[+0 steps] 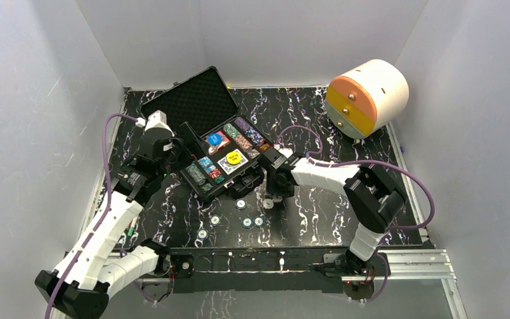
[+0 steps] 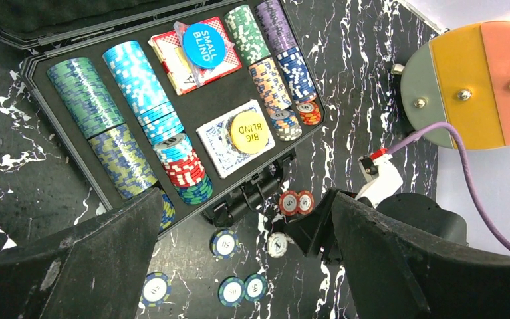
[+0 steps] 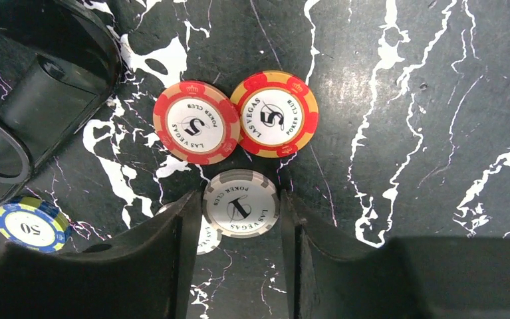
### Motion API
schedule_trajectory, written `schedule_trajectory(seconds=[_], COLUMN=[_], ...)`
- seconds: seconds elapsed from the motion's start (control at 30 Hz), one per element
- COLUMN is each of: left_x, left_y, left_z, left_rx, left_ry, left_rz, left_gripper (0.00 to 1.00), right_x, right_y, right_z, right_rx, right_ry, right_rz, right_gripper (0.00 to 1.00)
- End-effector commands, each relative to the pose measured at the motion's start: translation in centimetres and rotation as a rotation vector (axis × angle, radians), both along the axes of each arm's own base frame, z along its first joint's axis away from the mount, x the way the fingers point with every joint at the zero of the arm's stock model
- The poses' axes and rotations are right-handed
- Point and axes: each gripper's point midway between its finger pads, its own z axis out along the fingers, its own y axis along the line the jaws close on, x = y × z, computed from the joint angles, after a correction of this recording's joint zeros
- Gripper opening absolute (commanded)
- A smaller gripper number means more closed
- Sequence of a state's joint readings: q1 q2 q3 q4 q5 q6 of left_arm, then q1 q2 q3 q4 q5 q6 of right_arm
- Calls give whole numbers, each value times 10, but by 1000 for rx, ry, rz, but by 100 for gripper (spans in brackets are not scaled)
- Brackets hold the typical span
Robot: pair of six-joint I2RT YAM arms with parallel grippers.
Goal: Pack up texas hold em set
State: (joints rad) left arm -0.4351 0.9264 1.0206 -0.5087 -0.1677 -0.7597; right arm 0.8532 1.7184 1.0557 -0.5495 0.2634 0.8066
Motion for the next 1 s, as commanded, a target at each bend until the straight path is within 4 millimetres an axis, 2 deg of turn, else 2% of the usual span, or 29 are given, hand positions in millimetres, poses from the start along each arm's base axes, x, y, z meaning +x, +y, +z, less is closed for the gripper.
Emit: schedule_trajectory(seconds=[0.0,0.17,0.27,0.4,0.43,0.47,0.53,0.57,0.6,0.63,0.67,0.7,0.8,0.97], left_x=[2,-1,-4,-13,-11,-10,-11,-13,-13,-16,-18,-23,-25,-25], left_y=[-3,-15,-27,-59,-74,-84,-116,-129,-140,-154,-166,-176,-182,-184], left_z=[-3,-7,-13,-37,-50,-47,-45,-47,-54,-52,-40,-32,-26,-26], left_rx=[-4,-3,-2,-72,-114,-131,-152,-138,-100,-104,-137,-193,-235,-237], left_ry=[2,21,41,124,170,148,79,60,43,-3,-74,-141,-175,-176], left_rz=[-11,-93,-180,-347,-382,-407,-495,-511,-500,-537,-575,-614,-627,-628], left_gripper=[98,98,98,98,95,94,88,86,86,88,90,93,87,61], right_x=[9,11,14,25,28,30,36,38,38,37,35,33,30,31], right_y=[7,5,9,28,39,42,51,53,56,58,58,59,62,62], right_z=[4,9,27,76,102,116,150,161,178,194,201,207,214,222], right_rx=[7,-6,45,288,435,500,681,739,842,956,1006,1038,1080,1110], right_ry=[-24,-33,-70,-155,-171,-172,-168,-153,-146,-149,-144,-119,-93,-89], right_rz=[-9,-31,-45,-114,-178,-223,-341,-384,-444,-480,-502,-527,-537,-553], right_gripper=[49,40,40,41,42,42,43,42,41,41,41,42,42,42])
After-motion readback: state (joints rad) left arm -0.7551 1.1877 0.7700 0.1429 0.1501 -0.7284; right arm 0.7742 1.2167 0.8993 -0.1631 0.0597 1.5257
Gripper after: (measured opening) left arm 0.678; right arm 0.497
